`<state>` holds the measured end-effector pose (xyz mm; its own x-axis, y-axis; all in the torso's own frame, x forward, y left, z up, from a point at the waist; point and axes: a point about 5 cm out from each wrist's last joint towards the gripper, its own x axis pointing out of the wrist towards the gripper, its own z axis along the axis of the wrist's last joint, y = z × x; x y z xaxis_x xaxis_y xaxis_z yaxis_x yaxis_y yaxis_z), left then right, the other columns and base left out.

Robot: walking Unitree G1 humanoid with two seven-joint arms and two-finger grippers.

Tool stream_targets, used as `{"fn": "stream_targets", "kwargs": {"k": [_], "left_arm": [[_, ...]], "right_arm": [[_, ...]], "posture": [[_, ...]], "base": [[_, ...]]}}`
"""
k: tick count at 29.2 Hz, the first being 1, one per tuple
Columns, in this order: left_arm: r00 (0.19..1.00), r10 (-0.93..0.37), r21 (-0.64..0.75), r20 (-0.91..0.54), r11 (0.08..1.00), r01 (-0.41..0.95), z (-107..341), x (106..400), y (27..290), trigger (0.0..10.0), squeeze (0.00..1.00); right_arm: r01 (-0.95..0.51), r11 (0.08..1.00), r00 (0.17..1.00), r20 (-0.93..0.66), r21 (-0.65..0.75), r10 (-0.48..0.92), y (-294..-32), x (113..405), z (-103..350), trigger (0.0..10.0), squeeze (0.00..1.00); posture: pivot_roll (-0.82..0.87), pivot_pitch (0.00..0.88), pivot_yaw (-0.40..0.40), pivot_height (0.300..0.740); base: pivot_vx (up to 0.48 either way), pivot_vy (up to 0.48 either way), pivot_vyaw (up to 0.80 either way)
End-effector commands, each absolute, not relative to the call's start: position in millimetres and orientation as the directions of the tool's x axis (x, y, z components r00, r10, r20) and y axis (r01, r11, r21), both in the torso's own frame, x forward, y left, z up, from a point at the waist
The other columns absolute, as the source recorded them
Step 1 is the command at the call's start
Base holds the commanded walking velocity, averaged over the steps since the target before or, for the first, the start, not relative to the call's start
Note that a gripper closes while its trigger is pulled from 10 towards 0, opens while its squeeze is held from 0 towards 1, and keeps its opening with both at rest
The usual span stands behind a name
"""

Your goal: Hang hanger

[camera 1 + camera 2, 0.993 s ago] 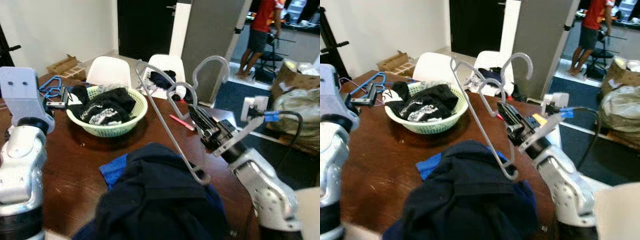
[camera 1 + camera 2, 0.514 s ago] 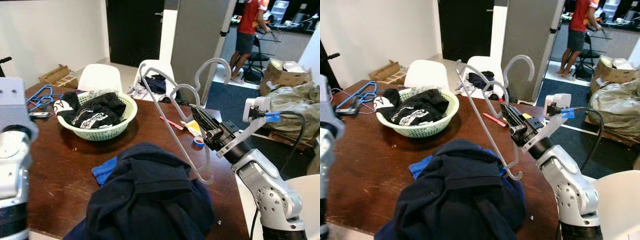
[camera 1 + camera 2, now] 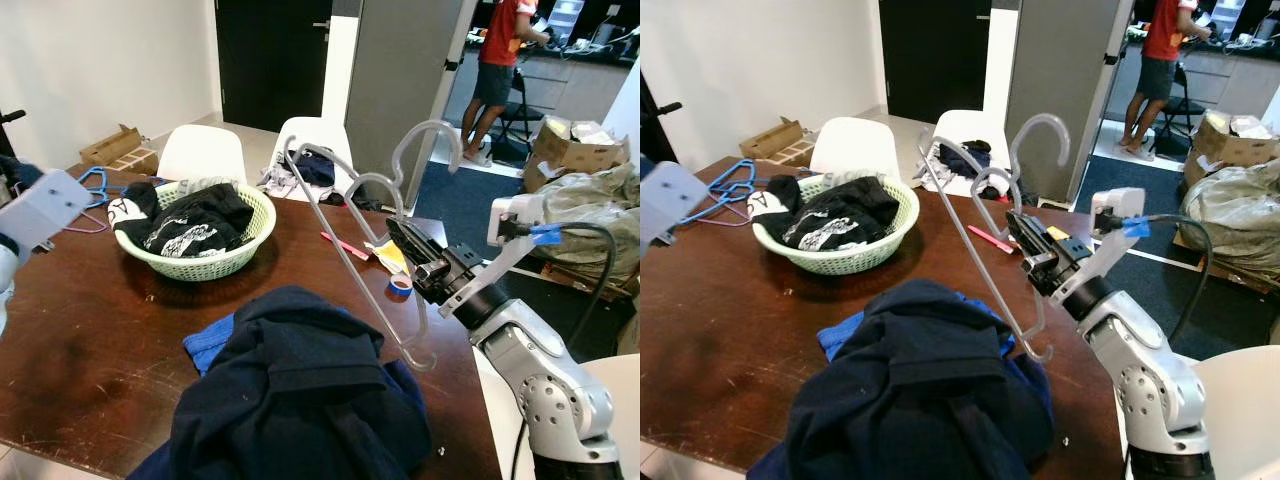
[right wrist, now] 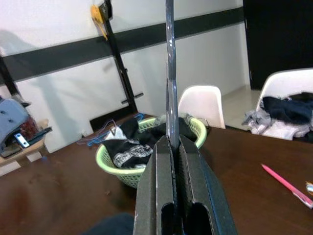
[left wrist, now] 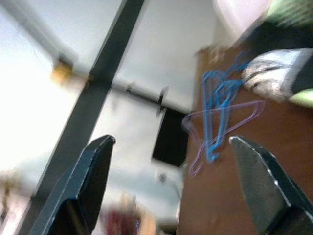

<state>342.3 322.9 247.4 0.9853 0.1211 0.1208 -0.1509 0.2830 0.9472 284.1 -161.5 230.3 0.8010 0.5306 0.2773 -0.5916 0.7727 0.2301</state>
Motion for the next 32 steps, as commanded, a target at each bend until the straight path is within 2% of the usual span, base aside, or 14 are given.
{"fn": "stream_targets", "kwargs": {"k": [1,3,5,9,10,12,14,16,18,23,24,27,29,32], "left_arm": [[1.000,0.018,0.981,0.020,0.190,-0.023,234.4,346.1,312.8,10.0,0.00],[0.983,-0.118,0.984,-0.143,0.090,0.154,218.1,355.2,292.0,10.0,0.00],[0.972,-0.148,0.979,-0.185,0.062,0.196,213.4,358.3,287.0,10.0,0.00],[0.949,-0.203,0.962,-0.240,0.080,0.261,212.2,363.1,279.5,10.0,0.00],[0.927,-0.242,0.936,-0.286,0.136,0.324,212.2,365.2,274.9,10.0,0.00],[0.927,-0.242,0.936,-0.286,0.136,0.324,212.2,365.2,274.9,10.0,0.00],[0.895,-0.283,0.906,-0.344,0.150,0.395,211.2,366.3,271.1,10.0,0.00],[0.863,-0.313,0.870,-0.397,0.170,0.462,211.0,366.9,268.7,10.0,0.00],[0.760,-0.354,0.758,-0.545,0.179,0.627,206.8,364.1,270.0,10.0,0.00],[0.713,-0.370,0.699,-0.596,0.198,0.687,205.9,362.3,271.4,10.0,0.00],[0.664,-0.358,0.646,-0.656,0.187,0.740,203.7,360.0,275.0,10.0,0.00],[0.664,-0.358,0.646,-0.656,0.187,0.740,203.7,360.0,275.0,10.0,0.00],[0.575,-0.322,0.555,-0.752,0.162,0.816,200.7,353.5,285.3,10.0,0.00],[0.529,-0.314,0.509,-0.789,0.151,0.848,200.4,349.4,290.6,10.0,0.00]], "right_arm": [[-0.573,0.792,0.815,0.254,0.211,0.521,-166.3,280.8,230.4,10.0,0.00],[-0.554,0.809,0.828,0.227,0.196,0.512,-174.3,273.2,231.3,10.0,0.00],[-0.549,0.813,0.832,0.220,0.192,0.510,-176.8,270.7,232.2,10.0,0.00],[-0.542,0.822,0.837,0.206,0.175,0.508,-180.9,266.9,234.8,10.0,0.00],[-0.538,0.826,0.839,0.200,0.166,0.506,-182.7,265.6,236.7,10.0,0.00],[-0.538,0.826,0.839,0.200,0.166,0.506,-182.7,265.6,236.7,10.0,0.00],[-0.534,0.831,0.842,0.194,0.155,0.504,-185.2,264.2,238.7,10.0,0.00],[-0.530,0.835,0.844,0.191,0.149,0.502,-187.5,263.2,240.9,10.0,0.00],[-0.523,0.842,0.848,0.178,0.134,0.499,-190.4,261.8,243.7,10.0,0.00],[-0.520,0.844,0.850,0.175,0.131,0.497,-191.1,261.4,244.1,10.0,0.00],[-0.518,0.845,0.851,0.171,0.129,0.496,-191.2,261.0,244.4,10.0,0.00],[-0.518,0.845,0.851,0.171,0.129,0.496,-191.2,261.0,244.4,10.0,0.00],[-0.515,0.848,0.854,0.167,0.128,0.493,-191.7,260.8,244.4,10.0,0.00],[-0.514,0.848,0.855,0.166,0.129,0.492,-192.1,261.4,244.3,10.0,0.00]], "posture": [[0.01,0.025,-0.069,0.740],[-0.03,0.053,-0.067,0.740],[-0.03,0.056,-0.068,0.740],[-0.06,0.076,-0.071,0.740],[-0.07,0.081,-0.071,0.740],[-0.07,0.081,-0.071,0.740],[-0.09,0.086,-0.074,0.740],[-0.10,0.091,-0.076,0.740],[-0.11,0.094,-0.077,0.740],[-0.11,0.095,-0.077,0.740],[-0.11,0.091,-0.080,0.740],[-0.11,0.091,-0.080,0.740],[-0.11,0.086,-0.082,0.740],[-0.10,0.083,-0.082,0.740]], "base": [[0.000,0.000,0.00],[0.000,0.000,0.00],[0.000,0.000,0.00],[0.000,0.000,0.00],[0.000,0.000,0.00],[0.000,0.000,0.00],[0.000,0.000,0.00],[0.000,0.000,0.00],[0.000,0.000,0.00],[0.000,0.000,0.00],[0.000,0.000,0.00],[0.000,0.000,0.00],[0.000,0.000,0.00],[0.000,0.000,0.00]]}}
